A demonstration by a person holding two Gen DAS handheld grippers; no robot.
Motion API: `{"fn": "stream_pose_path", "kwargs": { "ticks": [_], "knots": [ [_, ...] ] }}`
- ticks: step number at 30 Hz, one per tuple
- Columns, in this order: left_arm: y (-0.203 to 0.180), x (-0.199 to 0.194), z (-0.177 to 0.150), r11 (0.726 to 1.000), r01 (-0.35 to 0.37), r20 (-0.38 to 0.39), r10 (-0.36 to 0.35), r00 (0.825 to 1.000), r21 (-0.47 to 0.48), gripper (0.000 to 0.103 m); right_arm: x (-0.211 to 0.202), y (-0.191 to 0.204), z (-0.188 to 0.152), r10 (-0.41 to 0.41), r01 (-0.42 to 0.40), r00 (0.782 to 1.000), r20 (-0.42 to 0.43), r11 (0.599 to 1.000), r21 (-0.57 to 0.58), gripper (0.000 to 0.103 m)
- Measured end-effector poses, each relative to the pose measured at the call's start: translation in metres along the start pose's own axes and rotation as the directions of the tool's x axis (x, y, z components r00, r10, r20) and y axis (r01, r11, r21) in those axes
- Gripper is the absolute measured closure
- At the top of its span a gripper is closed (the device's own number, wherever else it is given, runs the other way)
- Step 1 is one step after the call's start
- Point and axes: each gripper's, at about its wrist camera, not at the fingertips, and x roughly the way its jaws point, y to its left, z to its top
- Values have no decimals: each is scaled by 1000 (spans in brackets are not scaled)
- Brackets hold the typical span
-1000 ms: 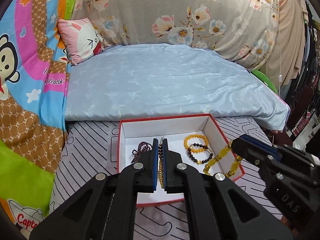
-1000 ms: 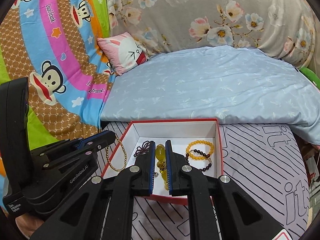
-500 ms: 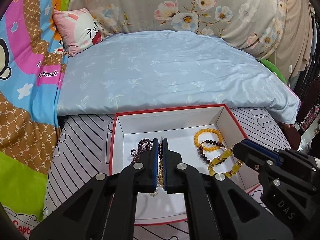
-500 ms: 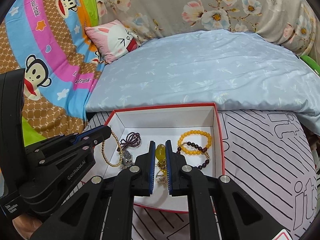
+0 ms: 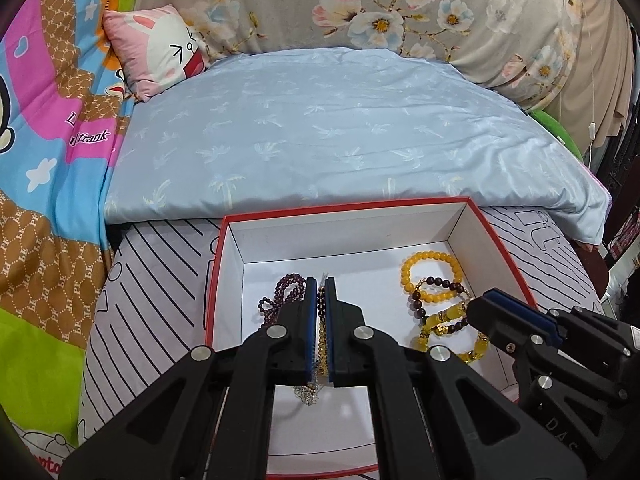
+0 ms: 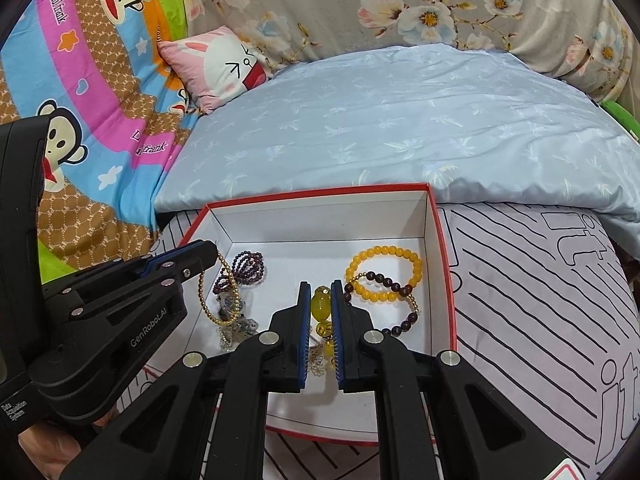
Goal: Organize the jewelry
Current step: 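Open both tools to drop the bracelets into the box, then close the right tool on the small gold stud while the left tool grasps the gold bangle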
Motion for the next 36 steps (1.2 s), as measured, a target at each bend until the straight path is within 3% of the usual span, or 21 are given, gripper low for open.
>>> {"fn": "stream_pose_path", "kwargs": {
  "ticks": [9, 10, 11, 12, 14, 15, 25, 36],
  "knots": [
    [0, 11, -2, 1000, 2, -22, -2, 1000, -9, 99, 13, -4, -2, -32, 32, 999, -11, 999, -4, 93],
    [0, 12, -3, 1000, 5, -23, -5, 1000, -14, 98, 13, -5, -2, -37, 37, 999, -5, 999, 1, 88],
    [1, 13, -3, 1000, 5, -23, -5, 1000, -19, 87, 11, -6, -3, -47, 47, 999, 1, 999, 7, 79],
    [2, 13, -3, 1000, -3, -23, 2, 1000, -24, 67, 9, -7, -3, -52, 52, 999, 8, 999, 11, 75],
    [4, 7, -4, 999, -23, 3, 23, 1000, -34, 51, 2, -9, -4, -59, 59, 998, 21, 998, 15, 71],
    [4, 4, -4, 999, -28, 12, 28, 1000, -33, 49, -1, -8, -4, -61, 61, 998, 25, 998, 10, 71],
    [9, -34, -25, 998, -47, 29, 48, 998, -33, 48, -48, 5, -36, -64, 66, 997, 42, 997, -49, 70],
    [28, -83, -87, 994, -49, 2, 49, 999, -94, 43, -73, 11, -116, -39, 38, 998, -50, 999, -23, 70]
  ]
}}
